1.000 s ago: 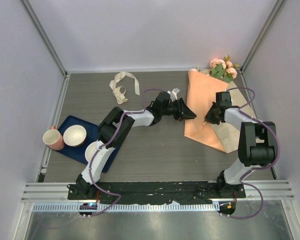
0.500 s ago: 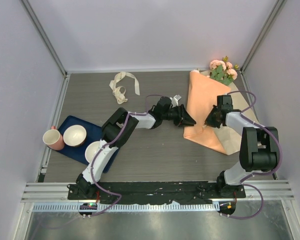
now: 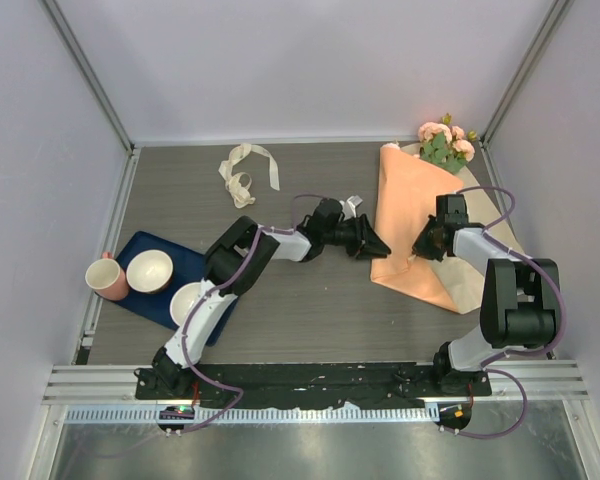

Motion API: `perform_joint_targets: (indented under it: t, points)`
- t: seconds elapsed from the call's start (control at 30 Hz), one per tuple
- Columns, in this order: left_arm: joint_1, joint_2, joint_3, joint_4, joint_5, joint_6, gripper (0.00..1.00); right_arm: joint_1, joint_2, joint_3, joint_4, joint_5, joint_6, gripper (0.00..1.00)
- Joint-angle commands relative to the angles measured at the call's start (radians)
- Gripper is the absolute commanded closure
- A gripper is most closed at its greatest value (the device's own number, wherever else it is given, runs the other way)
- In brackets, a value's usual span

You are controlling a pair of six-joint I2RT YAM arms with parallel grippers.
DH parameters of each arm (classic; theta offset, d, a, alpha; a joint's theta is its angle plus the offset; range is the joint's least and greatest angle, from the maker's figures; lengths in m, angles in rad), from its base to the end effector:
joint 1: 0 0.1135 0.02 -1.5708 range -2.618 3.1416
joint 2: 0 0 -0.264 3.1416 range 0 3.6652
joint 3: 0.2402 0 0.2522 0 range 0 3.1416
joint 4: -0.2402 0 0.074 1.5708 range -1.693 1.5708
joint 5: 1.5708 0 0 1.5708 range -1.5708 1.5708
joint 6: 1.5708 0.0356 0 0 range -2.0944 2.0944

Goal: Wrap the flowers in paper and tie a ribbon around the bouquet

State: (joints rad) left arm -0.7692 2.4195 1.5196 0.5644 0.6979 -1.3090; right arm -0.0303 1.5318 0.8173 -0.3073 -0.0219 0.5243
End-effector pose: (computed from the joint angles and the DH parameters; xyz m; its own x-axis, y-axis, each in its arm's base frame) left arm 0.3527 -0.3733 0.1001 -0.9971 -0.0648 -0.0400 0.0223 0.2544 -0.9668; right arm 0.2911 -0.0080 0.1686 -0.7287 0.5228 -0.4424 0.4432 0.8524 0.2774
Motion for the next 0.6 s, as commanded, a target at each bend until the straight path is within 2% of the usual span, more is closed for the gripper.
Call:
perform_joint_targets:
  t: [0.0,0.13,0.27,0.37,0.4,0.47,0.53,0.57]
  points:
    - [-0.027,0.001,-0.007,0.020,0.011,0.011,0.65,-0.005,-0.022,0.000,-0.004,0.051,-0.017,0.99]
    - [-0.036,0.000,0.013,-0.121,-0.008,0.073,0.64,-0.006,-0.039,-0.013,-0.012,0.066,-0.017,0.97]
    - [-0.036,0.035,0.021,-0.227,-0.012,0.074,0.79,-0.006,-0.055,-0.009,-0.033,0.071,-0.018,0.92]
    - [-0.036,0.036,0.016,-0.221,-0.012,0.063,0.80,-0.005,-0.074,0.003,-0.070,0.071,-0.029,0.87]
    - [-0.036,0.038,0.028,-0.248,-0.012,0.074,0.81,-0.006,-0.094,0.008,-0.084,0.077,-0.033,0.84]
    - [-0.036,0.039,0.054,-0.325,-0.014,0.112,0.82,-0.006,-0.123,0.023,-0.127,0.083,-0.041,0.69]
    - [-0.036,0.035,0.050,-0.337,-0.020,0.125,0.83,-0.002,-0.180,0.032,-0.151,0.085,-0.053,0.56]
    - [-0.036,0.035,0.042,-0.339,-0.018,0.126,0.83,0.001,-0.199,0.039,-0.167,0.076,-0.055,0.53]
